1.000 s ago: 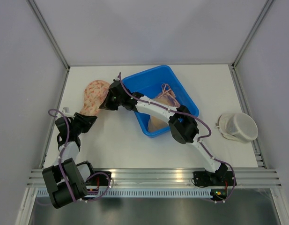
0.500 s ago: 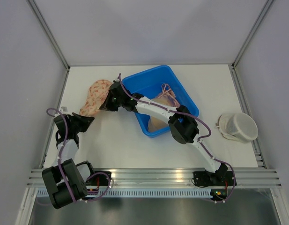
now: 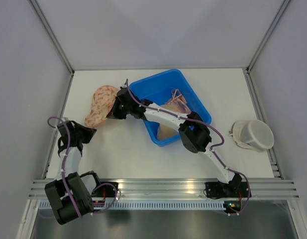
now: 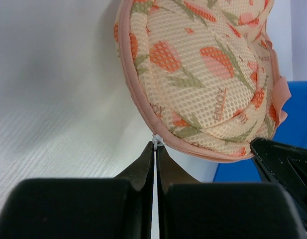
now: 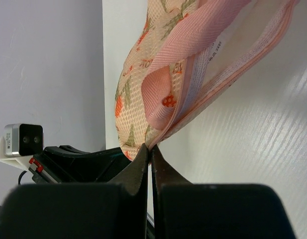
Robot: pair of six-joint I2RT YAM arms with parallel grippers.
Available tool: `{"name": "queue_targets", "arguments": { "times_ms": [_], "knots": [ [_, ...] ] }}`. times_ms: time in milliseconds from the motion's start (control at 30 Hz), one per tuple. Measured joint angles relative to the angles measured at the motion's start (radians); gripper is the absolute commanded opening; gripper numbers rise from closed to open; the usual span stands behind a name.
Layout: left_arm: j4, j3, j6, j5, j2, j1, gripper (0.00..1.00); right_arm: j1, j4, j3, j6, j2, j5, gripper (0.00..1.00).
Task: Unzip the laundry bag and remove the bra
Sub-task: Unzip the laundry bag at the center of the board.
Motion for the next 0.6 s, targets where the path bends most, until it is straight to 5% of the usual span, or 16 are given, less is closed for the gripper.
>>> {"name": "queue_targets", "arguments": {
  "times_ms": [233,367,600],
  "knots": [
    [-0.056,0.026,0.0,-0.03,-0.005,-0.003,0.02,0.0,-0.02,0.02,-0.011,0.003,-0.013,0.04],
    [-0.023,-0.011,-0.001,-0.008,-0.04,-0.003,0.02,-0.005,-0.021,0.067,-0.018,0.023,-0.024,0.32],
    [0.04,-0.098,-0.013,0.057,-0.073,-0.007,0.02,-0.016,-0.031,0.082,-0.016,0.046,-0.023,0.54]
  ]
}}
